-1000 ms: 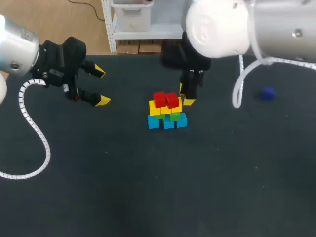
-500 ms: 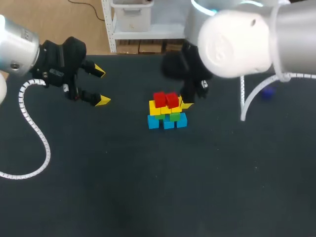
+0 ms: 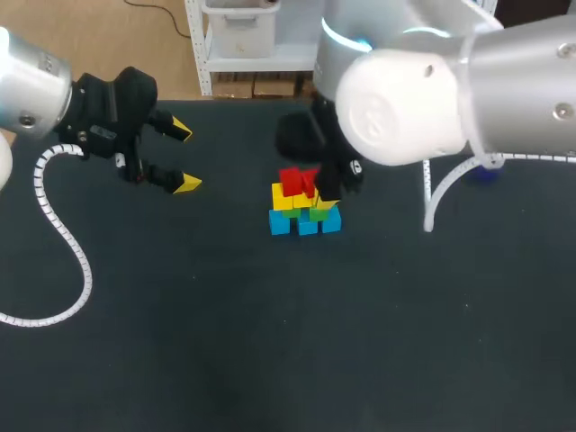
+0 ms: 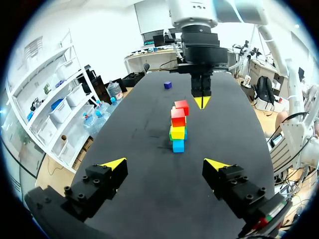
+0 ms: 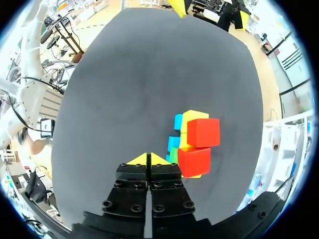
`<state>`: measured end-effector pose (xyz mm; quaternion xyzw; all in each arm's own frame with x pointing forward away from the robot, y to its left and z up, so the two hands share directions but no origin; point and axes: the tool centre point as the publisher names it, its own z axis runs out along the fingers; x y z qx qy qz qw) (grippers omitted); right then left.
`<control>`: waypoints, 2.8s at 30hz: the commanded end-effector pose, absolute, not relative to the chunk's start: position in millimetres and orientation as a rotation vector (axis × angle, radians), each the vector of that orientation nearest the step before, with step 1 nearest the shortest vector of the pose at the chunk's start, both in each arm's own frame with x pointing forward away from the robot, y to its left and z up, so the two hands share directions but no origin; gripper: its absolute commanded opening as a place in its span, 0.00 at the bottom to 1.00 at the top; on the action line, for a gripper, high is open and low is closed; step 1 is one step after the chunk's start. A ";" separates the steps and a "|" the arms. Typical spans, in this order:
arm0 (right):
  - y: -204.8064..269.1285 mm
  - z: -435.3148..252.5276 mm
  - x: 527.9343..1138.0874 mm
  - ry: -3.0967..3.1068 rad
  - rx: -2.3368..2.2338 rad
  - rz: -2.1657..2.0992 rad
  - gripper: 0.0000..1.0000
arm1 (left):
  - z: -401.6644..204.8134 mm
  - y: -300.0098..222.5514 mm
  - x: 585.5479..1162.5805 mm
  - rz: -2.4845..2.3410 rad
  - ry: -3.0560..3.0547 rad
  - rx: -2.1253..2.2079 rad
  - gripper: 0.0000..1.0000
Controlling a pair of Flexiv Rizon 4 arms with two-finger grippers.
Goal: Place the blue cubes, place green cubes on the blue cubes, place the yellow cubes on the green cubes, then place the red cubes on the yellow cubes, and place purple cube on the red cubes.
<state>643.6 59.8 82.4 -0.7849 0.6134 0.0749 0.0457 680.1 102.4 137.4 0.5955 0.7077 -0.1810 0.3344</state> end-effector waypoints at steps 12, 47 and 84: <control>70.4 80.3 660.1 1.839 -2.436 0.249 0.00 | 136.1 103.9 679.2 -0.475 1.838 1.552 1.00; 74.0 77.6 668.2 1.811 -2.441 0.260 0.00 | 136.1 103.9 679.2 -0.475 1.838 1.552 1.00; -47.0 105.4 664.6 2.141 -1.949 0.061 0.35 | 136.1 103.9 679.2 -0.475 1.838 1.552 1.00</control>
